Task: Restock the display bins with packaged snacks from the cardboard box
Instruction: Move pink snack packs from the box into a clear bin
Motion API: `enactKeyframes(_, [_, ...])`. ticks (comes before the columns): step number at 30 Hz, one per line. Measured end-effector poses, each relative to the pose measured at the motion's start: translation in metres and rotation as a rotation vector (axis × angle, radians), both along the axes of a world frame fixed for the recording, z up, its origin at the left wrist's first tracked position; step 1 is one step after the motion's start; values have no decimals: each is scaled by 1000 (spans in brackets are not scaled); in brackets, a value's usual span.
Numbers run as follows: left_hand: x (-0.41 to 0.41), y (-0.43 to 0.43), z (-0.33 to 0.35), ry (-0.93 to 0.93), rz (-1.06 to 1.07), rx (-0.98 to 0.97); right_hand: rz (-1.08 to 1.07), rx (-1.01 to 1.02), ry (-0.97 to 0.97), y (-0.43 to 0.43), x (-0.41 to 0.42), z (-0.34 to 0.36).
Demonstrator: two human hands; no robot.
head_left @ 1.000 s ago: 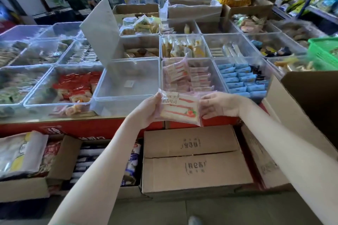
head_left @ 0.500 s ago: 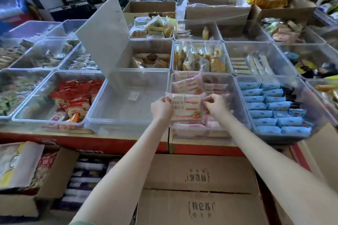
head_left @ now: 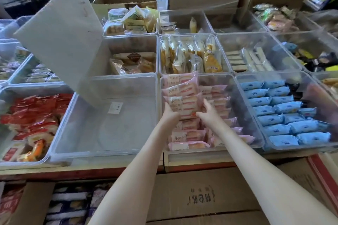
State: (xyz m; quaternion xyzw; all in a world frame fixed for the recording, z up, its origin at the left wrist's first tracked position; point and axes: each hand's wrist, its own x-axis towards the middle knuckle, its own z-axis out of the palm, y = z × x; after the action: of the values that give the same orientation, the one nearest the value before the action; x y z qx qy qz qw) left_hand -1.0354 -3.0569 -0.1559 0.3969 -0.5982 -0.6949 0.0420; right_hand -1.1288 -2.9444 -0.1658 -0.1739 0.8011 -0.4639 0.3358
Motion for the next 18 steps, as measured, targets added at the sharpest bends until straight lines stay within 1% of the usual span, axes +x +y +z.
enactKeyframes(2, [1,4,1,-25,38,-42,-18,55,53,9,4,8])
enactKeyframes(4, [2,17,7,-106,65,-192,-4,143,191,23,8,17])
enactKeyframes(6, [0,38,21,-170,31,-358,20,192,326,40,11,32])
enactKeyframes(7, [-2,51,27,-172,-3,-437,21,200,374,51,12,42])
enactKeyframes(8, [-6,65,35,-147,-56,-500,18,206,424,62,12,53])
enactKeyframes(10, [-14,96,55,-40,-170,-594,19,227,527,90,9,79])
enactKeyframes(13, [-27,153,88,65,-288,-704,-11,253,619,146,3,121])
enactKeyframes(16, [-37,223,121,149,-396,-851,-60,256,723,220,-1,160])
enactKeyframes(18, [-43,277,141,222,-440,-900,-84,252,773,278,1,180])
